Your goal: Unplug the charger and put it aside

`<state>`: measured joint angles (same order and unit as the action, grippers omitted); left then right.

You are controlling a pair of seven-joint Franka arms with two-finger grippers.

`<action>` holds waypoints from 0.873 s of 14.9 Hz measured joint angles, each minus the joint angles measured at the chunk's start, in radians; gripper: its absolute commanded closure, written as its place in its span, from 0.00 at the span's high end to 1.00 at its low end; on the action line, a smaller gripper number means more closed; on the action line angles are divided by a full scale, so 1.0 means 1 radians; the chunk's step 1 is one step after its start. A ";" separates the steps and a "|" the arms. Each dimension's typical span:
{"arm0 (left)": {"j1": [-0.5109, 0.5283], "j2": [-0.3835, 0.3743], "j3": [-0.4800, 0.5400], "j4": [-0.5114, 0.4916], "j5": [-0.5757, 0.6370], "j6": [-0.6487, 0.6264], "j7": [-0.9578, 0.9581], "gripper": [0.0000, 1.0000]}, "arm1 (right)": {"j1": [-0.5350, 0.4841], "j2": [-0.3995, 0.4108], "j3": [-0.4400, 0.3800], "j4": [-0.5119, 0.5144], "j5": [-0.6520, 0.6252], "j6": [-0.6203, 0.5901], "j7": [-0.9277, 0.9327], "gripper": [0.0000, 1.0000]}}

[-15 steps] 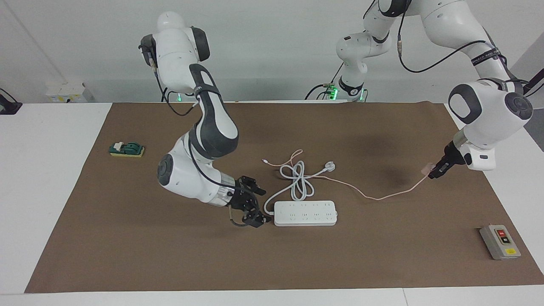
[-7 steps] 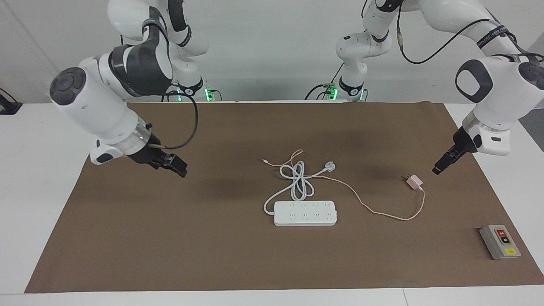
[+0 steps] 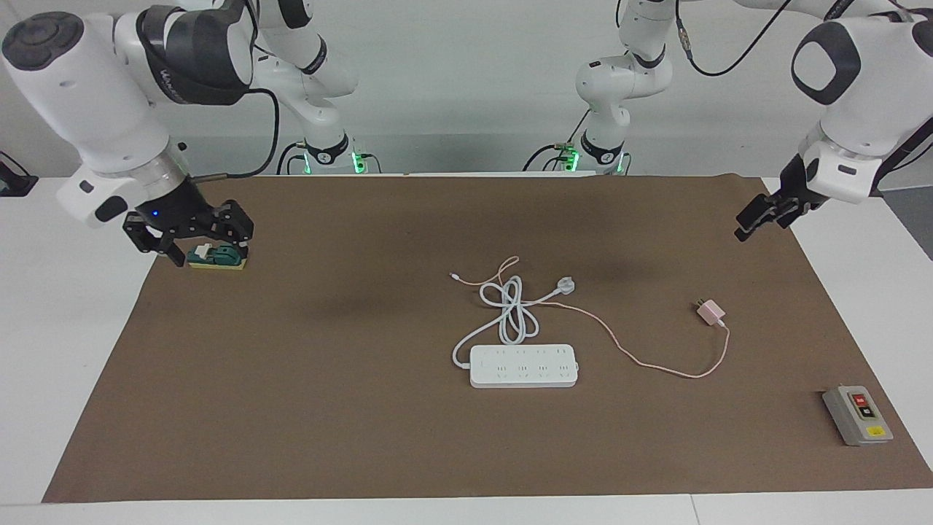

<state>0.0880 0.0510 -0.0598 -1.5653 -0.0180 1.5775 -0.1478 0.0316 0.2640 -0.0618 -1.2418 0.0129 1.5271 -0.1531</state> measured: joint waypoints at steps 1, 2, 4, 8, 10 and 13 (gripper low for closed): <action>-0.015 -0.021 -0.001 -0.011 0.000 -0.011 0.009 1.00 | -0.001 -0.036 0.000 -0.030 -0.003 -0.001 0.000 1.00; -0.025 -0.034 -0.002 -0.026 0.000 -0.011 0.018 1.00 | -0.003 -0.078 -0.001 -0.066 -0.005 -0.001 0.000 1.00; -0.031 -0.044 -0.002 -0.057 0.001 0.000 0.075 1.00 | -0.020 -0.152 -0.001 -0.141 -0.005 -0.005 0.000 1.00; -0.039 -0.052 -0.003 -0.075 0.001 0.006 0.137 1.00 | -0.048 -0.247 -0.001 -0.278 -0.006 -0.003 0.000 1.00; -0.058 -0.075 -0.004 -0.089 0.000 0.006 0.138 1.00 | -0.048 -0.268 0.003 -0.326 -0.008 0.029 0.002 1.00; -0.073 -0.087 -0.005 -0.100 0.000 0.014 0.138 1.00 | -0.041 -0.270 0.012 -0.346 -0.008 0.043 0.027 1.00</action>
<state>0.0155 -0.0362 -0.0653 -1.6649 -0.0184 1.5918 -0.0096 -0.0095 -0.0061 -0.0497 -1.5878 0.0051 1.5703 -0.1265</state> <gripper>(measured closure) 0.000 0.000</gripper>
